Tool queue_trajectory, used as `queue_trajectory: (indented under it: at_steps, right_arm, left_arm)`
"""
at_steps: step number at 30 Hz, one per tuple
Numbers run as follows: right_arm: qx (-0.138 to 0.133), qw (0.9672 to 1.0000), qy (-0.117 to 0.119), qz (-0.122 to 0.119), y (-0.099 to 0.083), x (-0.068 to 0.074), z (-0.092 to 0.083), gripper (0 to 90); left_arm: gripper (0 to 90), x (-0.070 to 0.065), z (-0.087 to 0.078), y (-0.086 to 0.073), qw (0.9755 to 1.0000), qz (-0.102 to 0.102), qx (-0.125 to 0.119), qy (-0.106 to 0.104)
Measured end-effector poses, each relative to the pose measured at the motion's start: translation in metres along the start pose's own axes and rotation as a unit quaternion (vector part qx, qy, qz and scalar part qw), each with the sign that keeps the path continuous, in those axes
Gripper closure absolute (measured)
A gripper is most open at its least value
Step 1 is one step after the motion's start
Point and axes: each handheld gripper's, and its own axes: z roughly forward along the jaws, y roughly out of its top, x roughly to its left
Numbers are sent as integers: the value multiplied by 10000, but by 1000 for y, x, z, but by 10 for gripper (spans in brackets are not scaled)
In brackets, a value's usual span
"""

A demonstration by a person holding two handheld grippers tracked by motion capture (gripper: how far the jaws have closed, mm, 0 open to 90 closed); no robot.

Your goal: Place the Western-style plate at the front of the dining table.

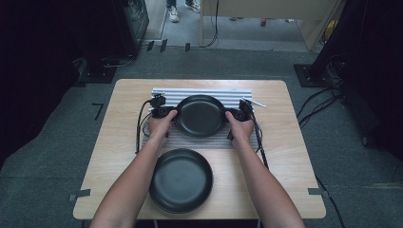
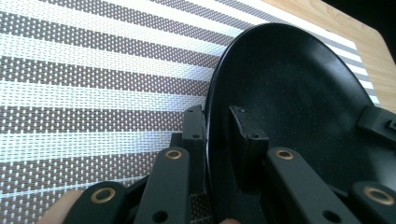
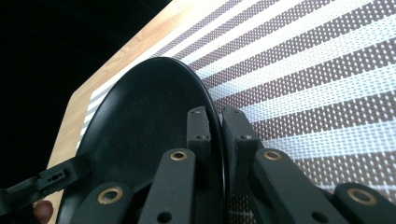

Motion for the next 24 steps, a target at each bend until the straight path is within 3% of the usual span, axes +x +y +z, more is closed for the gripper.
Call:
queue_trajectory:
  at_steps: [12, 15, 17, 20, 22, 24]
  right_arm:
    - [-32, 10000, -63, -69, -1, -1, 5, 815]
    - [-93, 9990, -214, -388, -2, 4, 4, 797]
    - [-216, 9958, -500, -736, -3, 9, 1, 717]
    - [-447, 9873, -876, -1245, -2, 16, -6, 622]
    - [-565, 9818, -981, -1526, 0, 19, -12, 583]
    - [-611, 9788, -964, -1701, 1, 24, -18, 532]
  left_arm:
    - [773, 1, 1, -1, 10000, 62, 31, 27]
    - [740, -2, -1, -1, 9994, 330, -64, 110]
    - [707, -3, -5, 0, 9989, 430, -168, 55]
    - [597, -2, -14, 2, 9981, 548, -259, 88]
    - [519, -2, -21, 3, 9975, 645, -270, 130]
    - [442, -1, -26, 3, 9972, 704, -201, 165]
